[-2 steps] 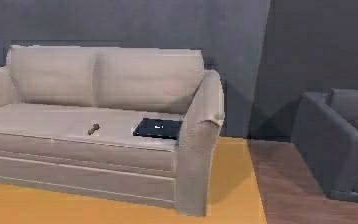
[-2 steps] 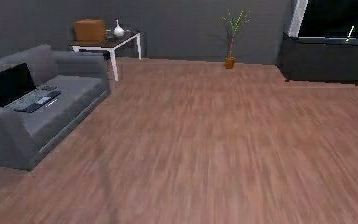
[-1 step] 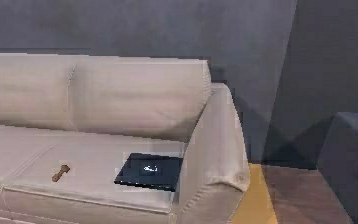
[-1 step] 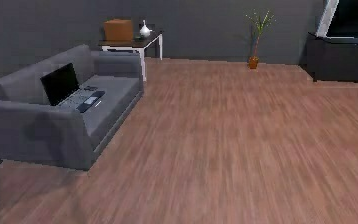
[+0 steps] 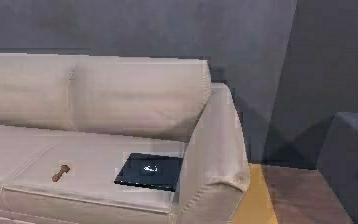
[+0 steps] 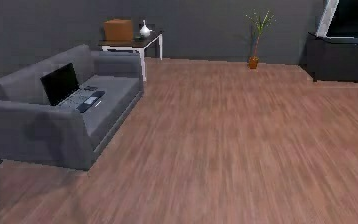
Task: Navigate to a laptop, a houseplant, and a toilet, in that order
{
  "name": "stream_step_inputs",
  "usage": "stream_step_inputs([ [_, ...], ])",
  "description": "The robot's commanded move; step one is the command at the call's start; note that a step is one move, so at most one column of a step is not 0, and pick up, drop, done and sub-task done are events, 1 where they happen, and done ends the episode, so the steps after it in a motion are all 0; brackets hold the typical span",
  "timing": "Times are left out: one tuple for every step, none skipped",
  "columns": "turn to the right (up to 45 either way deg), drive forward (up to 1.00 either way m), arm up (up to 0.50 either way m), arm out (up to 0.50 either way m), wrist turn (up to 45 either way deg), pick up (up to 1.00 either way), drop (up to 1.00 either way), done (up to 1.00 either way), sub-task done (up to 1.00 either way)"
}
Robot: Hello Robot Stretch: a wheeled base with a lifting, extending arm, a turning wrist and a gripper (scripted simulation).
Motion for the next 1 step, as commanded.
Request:
stream_step_inputs([
  [45.0, 0.00, 0.00, 0.00, 0.0, 0.00, 0.00, 0.00, 0.00],
])
